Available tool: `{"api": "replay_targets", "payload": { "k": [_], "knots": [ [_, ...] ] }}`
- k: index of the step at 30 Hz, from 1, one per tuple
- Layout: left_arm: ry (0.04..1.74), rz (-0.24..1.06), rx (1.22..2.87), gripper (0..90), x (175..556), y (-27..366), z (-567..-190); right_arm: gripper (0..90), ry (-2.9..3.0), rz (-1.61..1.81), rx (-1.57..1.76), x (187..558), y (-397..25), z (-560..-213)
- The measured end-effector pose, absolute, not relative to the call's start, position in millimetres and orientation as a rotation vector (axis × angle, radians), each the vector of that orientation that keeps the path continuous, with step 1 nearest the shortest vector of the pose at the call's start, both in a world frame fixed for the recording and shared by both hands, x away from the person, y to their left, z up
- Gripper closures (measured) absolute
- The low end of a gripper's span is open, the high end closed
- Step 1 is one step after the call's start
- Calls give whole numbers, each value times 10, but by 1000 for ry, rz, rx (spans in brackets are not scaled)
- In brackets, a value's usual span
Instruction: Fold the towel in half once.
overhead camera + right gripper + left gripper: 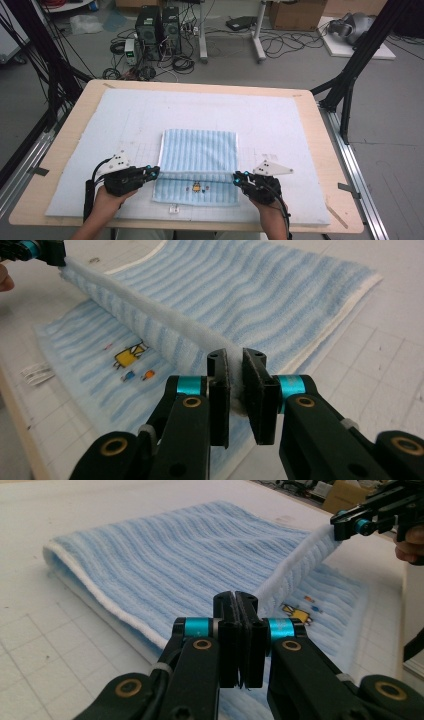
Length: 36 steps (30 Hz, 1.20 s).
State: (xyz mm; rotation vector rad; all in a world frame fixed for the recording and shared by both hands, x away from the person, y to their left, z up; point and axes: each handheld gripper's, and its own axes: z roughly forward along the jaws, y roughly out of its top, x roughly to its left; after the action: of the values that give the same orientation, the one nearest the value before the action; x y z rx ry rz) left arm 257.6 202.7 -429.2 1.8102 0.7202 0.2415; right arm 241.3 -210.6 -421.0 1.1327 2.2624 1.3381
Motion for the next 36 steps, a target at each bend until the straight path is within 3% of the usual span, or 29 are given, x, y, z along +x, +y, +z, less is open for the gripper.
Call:
{"api": "replay_targets", "payload": {
  "k": [14,15,17,18,20,31,36],
  "knots": [
    [693,172,1848,875,2362,2044,-4338,787,2338,1258,1071,2168,-2080,-4251],
    [701,144,1836,859,2363,2058,-4353,747,2346,1257,1073,2160,-2080,-4254],
    [756,118,1814,650,2388,2075,-4364,606,2321,1269,1089,2144,-2096,-4243],
    [776,120,1802,591,2404,2087,-4360,584,2294,1284,1099,2135,-2113,-4224],
    [786,137,1781,576,2429,2108,-4344,549,2218,1293,1096,2119,-2149,-4176],
    [821,188,1823,574,2546,2076,-4403,579,2314,1239,1082,2237,-1998,-4322],
    [813,162,1895,563,2562,1949,-4470,698,2457,1201,1000,2235,-1821,-4390]
  ]
}}
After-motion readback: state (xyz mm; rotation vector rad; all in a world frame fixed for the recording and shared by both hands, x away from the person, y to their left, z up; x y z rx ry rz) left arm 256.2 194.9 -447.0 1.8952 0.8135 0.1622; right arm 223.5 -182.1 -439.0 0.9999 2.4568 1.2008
